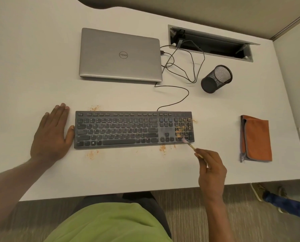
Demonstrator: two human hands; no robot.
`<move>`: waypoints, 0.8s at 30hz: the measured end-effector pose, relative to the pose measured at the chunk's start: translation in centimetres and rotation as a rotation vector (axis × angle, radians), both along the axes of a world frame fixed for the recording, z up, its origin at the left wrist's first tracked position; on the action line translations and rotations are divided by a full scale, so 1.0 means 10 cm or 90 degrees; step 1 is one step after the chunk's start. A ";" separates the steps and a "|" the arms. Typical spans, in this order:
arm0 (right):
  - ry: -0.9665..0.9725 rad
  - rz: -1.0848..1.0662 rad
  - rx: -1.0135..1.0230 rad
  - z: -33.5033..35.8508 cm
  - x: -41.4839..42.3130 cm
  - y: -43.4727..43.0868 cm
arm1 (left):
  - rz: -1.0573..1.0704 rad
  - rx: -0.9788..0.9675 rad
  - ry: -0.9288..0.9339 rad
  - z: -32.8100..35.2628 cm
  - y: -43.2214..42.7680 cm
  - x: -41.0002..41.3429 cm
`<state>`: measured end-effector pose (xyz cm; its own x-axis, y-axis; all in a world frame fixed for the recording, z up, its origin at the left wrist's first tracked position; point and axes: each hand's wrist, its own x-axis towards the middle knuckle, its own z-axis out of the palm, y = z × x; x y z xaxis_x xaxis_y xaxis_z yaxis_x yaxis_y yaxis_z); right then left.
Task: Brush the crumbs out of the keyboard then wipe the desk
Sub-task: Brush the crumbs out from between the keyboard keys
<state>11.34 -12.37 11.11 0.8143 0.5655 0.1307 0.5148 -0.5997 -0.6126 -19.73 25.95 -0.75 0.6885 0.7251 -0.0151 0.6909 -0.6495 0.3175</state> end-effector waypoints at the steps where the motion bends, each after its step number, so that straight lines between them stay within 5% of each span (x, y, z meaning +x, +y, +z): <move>1: -0.008 -0.015 0.008 0.02 0.00 -0.01 | 0.001 0.000 -0.001 0.00 0.00 0.00; 15: -0.028 -0.092 0.148 0.18 0.51 0.86 | 0.004 0.002 0.002 -0.01 0.01 0.00; 24: 0.115 -0.143 0.171 -0.03 0.64 1.09 | 0.009 0.013 -0.008 0.01 0.00 0.02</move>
<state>17.76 -1.48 10.83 0.9373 0.3357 0.0934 0.2587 -0.4911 -0.8318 -19.54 25.95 -0.65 0.6782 0.7348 0.0080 0.6963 -0.6461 0.3125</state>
